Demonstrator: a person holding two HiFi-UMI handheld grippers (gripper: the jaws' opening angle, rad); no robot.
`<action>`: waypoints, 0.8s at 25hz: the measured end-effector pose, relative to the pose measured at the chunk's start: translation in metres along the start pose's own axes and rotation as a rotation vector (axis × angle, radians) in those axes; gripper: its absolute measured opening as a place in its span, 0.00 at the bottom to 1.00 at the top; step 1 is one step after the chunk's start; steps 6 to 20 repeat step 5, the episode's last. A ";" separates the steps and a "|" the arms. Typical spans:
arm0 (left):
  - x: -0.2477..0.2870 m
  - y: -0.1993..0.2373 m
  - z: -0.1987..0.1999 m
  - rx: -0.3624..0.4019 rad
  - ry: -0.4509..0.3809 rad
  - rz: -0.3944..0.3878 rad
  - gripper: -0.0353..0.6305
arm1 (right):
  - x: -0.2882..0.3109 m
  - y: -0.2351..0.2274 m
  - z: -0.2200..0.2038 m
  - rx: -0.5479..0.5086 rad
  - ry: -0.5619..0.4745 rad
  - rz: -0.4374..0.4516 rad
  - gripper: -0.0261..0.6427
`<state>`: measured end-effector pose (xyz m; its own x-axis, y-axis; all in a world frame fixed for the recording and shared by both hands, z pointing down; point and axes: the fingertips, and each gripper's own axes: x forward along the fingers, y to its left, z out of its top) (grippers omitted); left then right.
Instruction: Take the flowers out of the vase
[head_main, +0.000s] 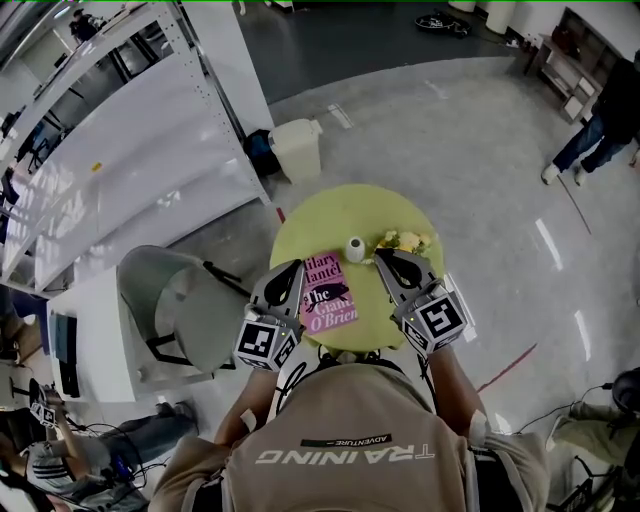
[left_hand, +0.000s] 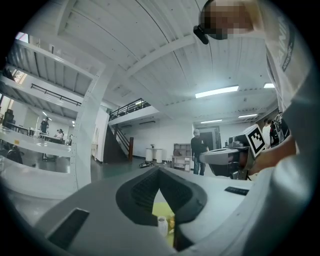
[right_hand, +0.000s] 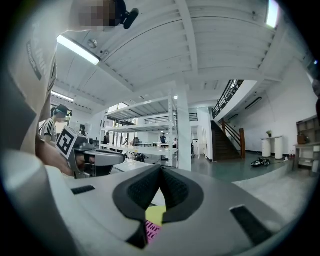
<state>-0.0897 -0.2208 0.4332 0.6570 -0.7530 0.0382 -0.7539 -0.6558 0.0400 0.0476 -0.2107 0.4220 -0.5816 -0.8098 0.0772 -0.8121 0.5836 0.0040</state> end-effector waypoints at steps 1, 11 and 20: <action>-0.001 0.000 -0.001 0.000 0.002 0.002 0.06 | -0.001 0.000 -0.001 0.001 -0.001 -0.001 0.04; -0.006 0.000 -0.005 -0.004 0.005 0.010 0.06 | -0.003 0.001 -0.004 0.010 -0.003 -0.002 0.04; -0.006 0.000 -0.005 -0.004 0.005 0.010 0.06 | -0.003 0.001 -0.004 0.010 -0.003 -0.002 0.04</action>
